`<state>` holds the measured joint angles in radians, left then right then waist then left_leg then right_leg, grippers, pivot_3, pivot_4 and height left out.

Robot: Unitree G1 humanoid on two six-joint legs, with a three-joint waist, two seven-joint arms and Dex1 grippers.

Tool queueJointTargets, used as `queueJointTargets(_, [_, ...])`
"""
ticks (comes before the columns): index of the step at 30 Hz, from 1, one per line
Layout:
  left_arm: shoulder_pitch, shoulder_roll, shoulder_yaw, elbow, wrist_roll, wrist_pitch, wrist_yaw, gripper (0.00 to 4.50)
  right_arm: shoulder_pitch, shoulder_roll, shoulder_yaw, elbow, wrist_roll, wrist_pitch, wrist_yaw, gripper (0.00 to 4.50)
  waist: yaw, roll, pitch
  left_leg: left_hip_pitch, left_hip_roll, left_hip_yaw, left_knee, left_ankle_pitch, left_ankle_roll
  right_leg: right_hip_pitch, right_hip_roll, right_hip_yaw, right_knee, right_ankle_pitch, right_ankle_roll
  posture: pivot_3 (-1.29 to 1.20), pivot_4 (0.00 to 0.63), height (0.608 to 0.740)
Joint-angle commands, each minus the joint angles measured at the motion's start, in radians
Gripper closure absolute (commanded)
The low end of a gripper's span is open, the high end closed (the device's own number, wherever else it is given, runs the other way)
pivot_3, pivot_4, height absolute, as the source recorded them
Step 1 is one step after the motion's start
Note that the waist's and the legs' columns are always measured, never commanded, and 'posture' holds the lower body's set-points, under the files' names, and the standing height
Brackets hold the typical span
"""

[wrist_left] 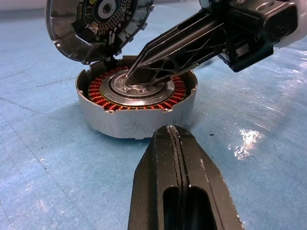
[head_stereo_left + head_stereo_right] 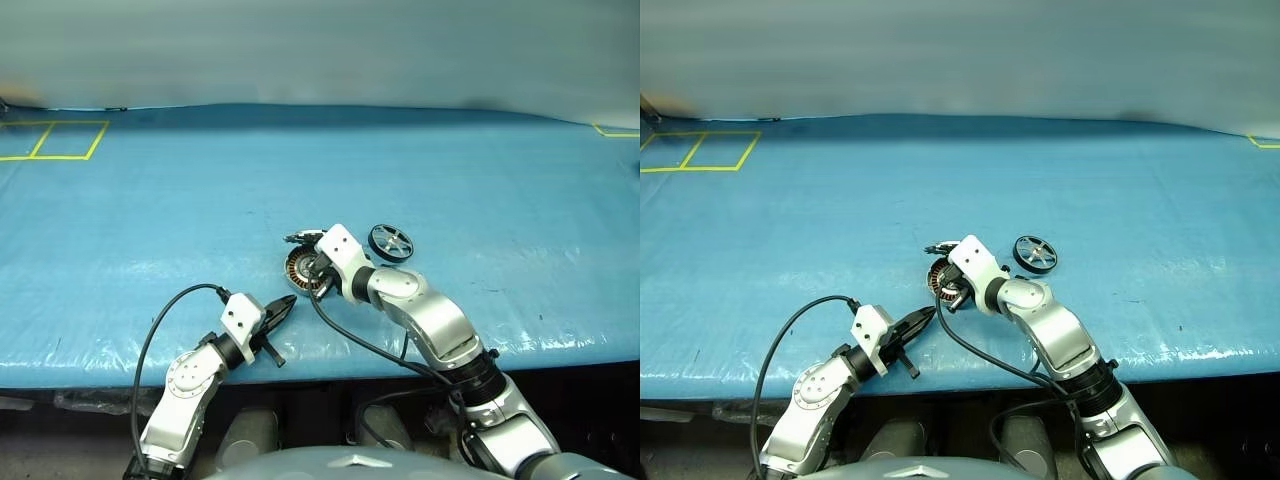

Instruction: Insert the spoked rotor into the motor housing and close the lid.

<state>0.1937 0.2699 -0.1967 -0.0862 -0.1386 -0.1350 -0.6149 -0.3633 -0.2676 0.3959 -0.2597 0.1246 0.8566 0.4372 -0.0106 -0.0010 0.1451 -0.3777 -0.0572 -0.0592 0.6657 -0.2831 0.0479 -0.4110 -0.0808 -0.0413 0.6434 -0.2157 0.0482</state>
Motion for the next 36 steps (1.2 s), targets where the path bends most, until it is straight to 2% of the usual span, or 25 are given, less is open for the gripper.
queueJointTargets(1, [-0.002, -0.003, -0.002, -0.01, -0.012, -0.012, -0.004, 4.5, 0.01, 0.003, -0.005, -0.033, -0.001, 0.003, -0.003, 4.48, 0.0, 0.0, 0.0, 0.0, 0.0, 0.0, 0.0, 0.0, 0.0, 0.0, 0.0, 0.0, 0.0, 0.0, 0.0, 0.0, 0.15, 0.74])
queueJointTargets(16, [-0.006, -0.004, -0.003, -0.009, -0.014, -0.002, -0.003, 4.5, 0.047, 0.0, -0.014, -0.075, 0.004, 0.05, -0.018, 4.48, 0.0, 0.0, 0.0, 0.0, 0.0, 0.0, 0.0, 0.0, 0.0, 0.0, 0.0, 0.0, 0.0, 0.0, 0.0, 0.0, 0.15, 0.74])
queueJointTargets(23, [-0.009, -0.002, -0.002, -0.012, -0.01, 0.005, 0.002, 4.5, 0.044, 0.035, -0.046, -0.058, -0.001, 0.041, -0.059, 4.48, 0.0, 0.0, 0.0, 0.0, 0.0, 0.0, 0.0, 0.0, 0.0, 0.0, 0.0, 0.0, 0.0, 0.0, 0.0, 0.0, 0.15, 0.74])
queueJointTargets(26, [-0.008, 0.0, -0.002, -0.017, -0.008, 0.007, 0.004, 4.5, 0.039, 0.036, -0.038, -0.048, -0.015, 0.092, -0.084, 4.48, 0.0, 0.0, 0.0, 0.0, 0.0, 0.0, 0.0, 0.0, 0.0, 0.0, 0.0, 0.0, 0.0, 0.0, 0.0, 0.0, 0.15, 0.74])
queueJointTargets(36, [-0.012, 0.005, 0.001, -0.033, -0.008, 0.024, 0.008, 4.5, 0.036, 0.017, -0.012, -0.08, 0.004, 0.141, -0.056, 4.48, 0.001, 0.0, 0.0, 0.001, 0.0, 0.0, 0.0, 0.0, 0.001, -0.001, 0.0, 0.0, 0.0, 0.0, 0.0, 0.0, 0.15, 0.74])
